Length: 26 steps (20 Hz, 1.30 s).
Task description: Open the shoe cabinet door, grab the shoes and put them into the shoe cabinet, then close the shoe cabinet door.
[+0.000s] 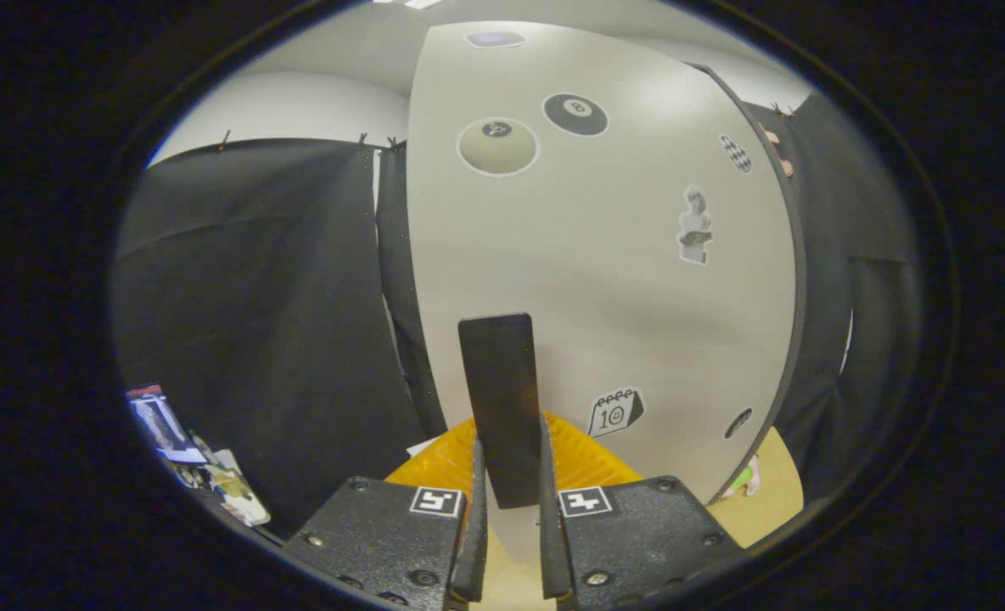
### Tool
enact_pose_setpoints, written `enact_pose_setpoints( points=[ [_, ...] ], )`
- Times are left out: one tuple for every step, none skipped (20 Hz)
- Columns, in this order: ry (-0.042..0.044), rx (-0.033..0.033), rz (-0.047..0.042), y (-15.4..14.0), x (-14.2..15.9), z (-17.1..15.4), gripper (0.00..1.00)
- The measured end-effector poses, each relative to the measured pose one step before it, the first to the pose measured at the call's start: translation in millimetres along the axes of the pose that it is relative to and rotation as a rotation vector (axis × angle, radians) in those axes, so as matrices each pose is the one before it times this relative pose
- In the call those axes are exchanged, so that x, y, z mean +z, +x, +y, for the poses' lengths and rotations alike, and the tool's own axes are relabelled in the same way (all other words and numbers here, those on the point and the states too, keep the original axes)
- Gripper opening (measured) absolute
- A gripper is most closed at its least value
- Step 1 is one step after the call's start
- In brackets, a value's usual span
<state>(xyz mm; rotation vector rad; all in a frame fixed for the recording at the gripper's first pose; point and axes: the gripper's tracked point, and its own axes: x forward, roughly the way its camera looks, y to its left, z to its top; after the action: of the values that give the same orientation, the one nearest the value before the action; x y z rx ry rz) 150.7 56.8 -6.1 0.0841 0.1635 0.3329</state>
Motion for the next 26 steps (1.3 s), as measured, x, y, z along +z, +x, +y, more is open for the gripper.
enact_pose_setpoints(
  points=[
    [0.02958,0.00127,-0.00995,-5.67,-0.27,-2.76,0.28],
    [0.02373,-0.00298,-0.01052,-4.34,-0.45,-2.47,0.28],
    [-0.00088,-0.00459,-0.01035,-3.71,1.29,-3.38,0.28],
    [-0.01215,-0.00226,-0.00930,-5.36,0.08,-2.09,0.28],
    [-0.01030,0.00256,-0.00820,-6.43,0.02,-2.73,0.28],
    [0.00312,0.00393,-0.00248,-8.32,-1.88,-0.99,0.28],
    [0.00808,-0.00064,-0.00395,-6.33,1.10,-3.95,0.28],
    [0.00271,-0.00728,-0.01025,-6.13,0.58,-3.91,0.27],
    [-0.00563,-0.01364,-0.00871,-4.95,0.73,-3.97,0.27],
    [-0.00138,-0.01575,-0.01439,-6.29,0.01,-4.92,0.27],
    [-0.01225,-0.01223,-0.01407,-4.34,1.50,-4.07,0.27],
    [-0.00081,-0.00830,-0.00986,-2.12,0.82,-6.64,0.27],
    [0.00361,-0.00924,-0.00807,-1.21,1.16,-4.15,0.27],
    [-0.00496,-0.01008,0.00548,-3.06,-1.67,-4.22,0.27],
    [0.00965,-0.01349,-0.00260,-2.29,1.00,-4.50,0.27],
    [0.00547,-0.01475,-0.00113,-1.99,0.36,-3.79,0.27],
    [-0.01001,-0.01315,-0.00192,-2.90,0.93,-3.99,0.26],
    [-0.00602,-0.01513,-0.00723,-1.27,0.73,-4.72,0.26],
    [-0.01281,-0.01604,-0.00891,0.43,1.27,-5.39,0.25],
    [-0.01031,-0.01935,-0.00747,0.82,1.14,-5.34,0.24],
    [-0.01416,-0.02310,-0.00401,-1.45,1.28,-6.06,0.23],
    [-0.01632,-0.02824,-0.00614,0.82,1.35,-7.94,0.22],
    [-0.01964,-0.03065,-0.00249,-0.74,0.31,-8.86,0.20],
    [-0.01880,-0.02726,-0.00726,-1.85,1.52,-9.07,0.18],
    [-0.01748,-0.02326,0.00016,0.13,1.69,-8.22,0.13],
    [-0.00327,-0.01907,0.00175,-2.05,1.01,-7.54,0.11]
  ],
)
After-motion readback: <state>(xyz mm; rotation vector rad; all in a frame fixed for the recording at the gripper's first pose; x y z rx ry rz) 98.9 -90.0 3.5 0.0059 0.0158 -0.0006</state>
